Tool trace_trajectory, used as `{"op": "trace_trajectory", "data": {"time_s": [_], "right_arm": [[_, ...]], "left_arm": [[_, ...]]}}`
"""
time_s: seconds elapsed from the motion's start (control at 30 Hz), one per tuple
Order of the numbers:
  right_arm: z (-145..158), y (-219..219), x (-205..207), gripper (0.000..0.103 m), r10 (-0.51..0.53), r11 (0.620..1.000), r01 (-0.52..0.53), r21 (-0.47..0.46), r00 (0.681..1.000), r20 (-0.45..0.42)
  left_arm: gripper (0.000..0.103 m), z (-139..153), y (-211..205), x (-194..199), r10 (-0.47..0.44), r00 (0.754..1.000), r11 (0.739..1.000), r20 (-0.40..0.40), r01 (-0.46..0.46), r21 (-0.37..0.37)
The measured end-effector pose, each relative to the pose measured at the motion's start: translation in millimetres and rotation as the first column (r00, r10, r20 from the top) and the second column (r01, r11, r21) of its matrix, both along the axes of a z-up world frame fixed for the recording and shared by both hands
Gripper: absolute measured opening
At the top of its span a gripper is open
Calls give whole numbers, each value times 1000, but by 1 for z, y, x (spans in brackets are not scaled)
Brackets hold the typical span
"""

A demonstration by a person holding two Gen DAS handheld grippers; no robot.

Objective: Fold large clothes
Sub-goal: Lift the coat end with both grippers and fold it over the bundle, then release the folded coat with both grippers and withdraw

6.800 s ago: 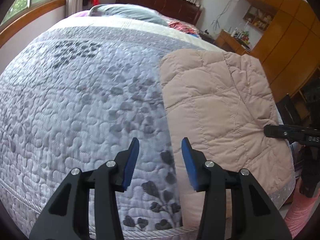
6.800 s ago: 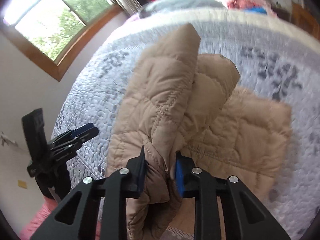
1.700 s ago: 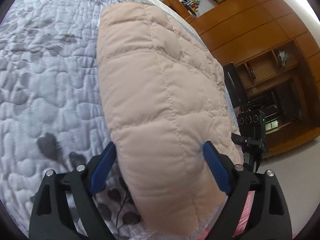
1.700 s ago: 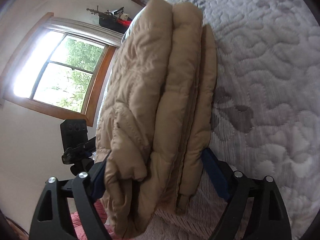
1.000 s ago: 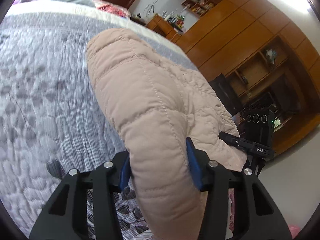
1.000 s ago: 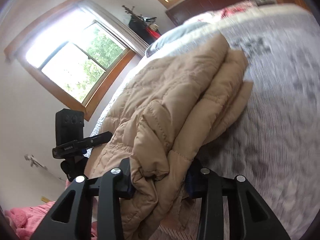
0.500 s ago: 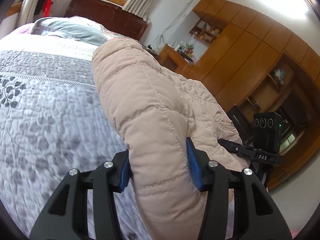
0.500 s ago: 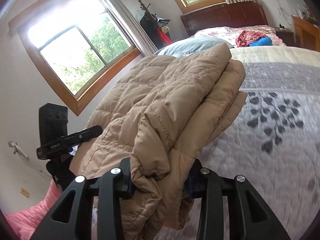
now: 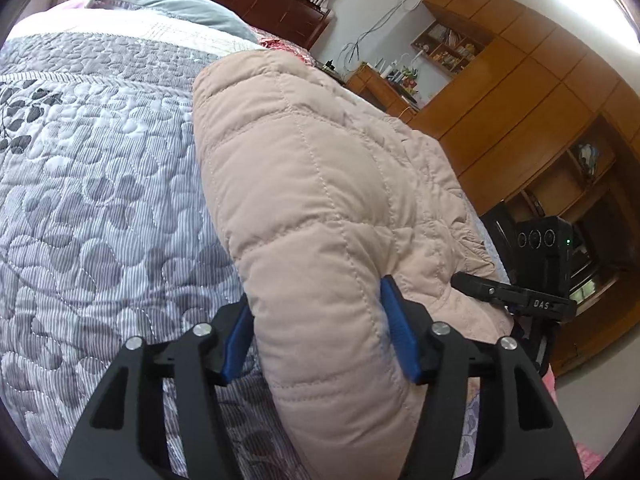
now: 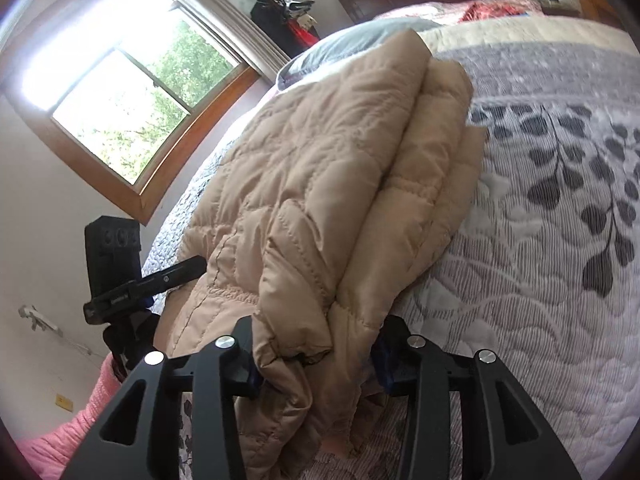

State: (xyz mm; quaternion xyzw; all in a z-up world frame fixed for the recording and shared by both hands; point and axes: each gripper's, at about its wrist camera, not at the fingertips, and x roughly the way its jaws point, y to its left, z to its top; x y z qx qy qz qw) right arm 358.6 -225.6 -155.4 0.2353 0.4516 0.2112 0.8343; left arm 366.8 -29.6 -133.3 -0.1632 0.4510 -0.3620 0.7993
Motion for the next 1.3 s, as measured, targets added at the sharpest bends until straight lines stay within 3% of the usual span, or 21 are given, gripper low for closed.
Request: {"op": "trace_trajectory", "data": {"time_s": [0.13, 0.23, 0.4, 0.53, 0.6, 0.9, 1.1, 1.17, 1.3], "right_arm": [[3, -10, -12, 58, -31, 999, 31, 21, 999, -33], [17, -14, -18, 65, -47, 999, 47, 7, 998, -30], [38, -13, -48, 66, -31, 999, 32, -18, 999, 21], [39, -10, -66, 66, -35, 996, 38, -82, 999, 34], [33, -11, -72, 65, -48, 992, 50, -113, 998, 28], [-6, -14, -63, 64, -90, 992, 83, -90, 993, -74], [17, -11, -78, 64, -112, 988, 108, -115, 993, -32], [28, -6, -87, 65, -127, 981, 123, -152, 992, -18], [40, 5, -106, 81, -145, 964, 144, -225, 989, 12]], "left_arm": [[65, 2, 8, 0, 18, 998, 1000, -62, -19, -17], [67, 16, 16, -11, 45, 998, 999, -32, -44, 24], [67, 38, 23, -53, 52, 996, 993, 69, -59, 101], [67, 39, 28, -75, 56, 992, 987, 109, -72, 147], [67, 32, 30, -79, 67, 992, 982, 108, -84, 168], [71, 8, 28, -73, 87, 994, 976, 65, -98, 195], [70, 30, 25, -93, 120, 988, 962, 97, -140, 236], [75, 38, 23, -103, 126, 985, 954, 116, -152, 258], [86, 50, 21, -125, 143, 977, 931, 156, -187, 313]]}}
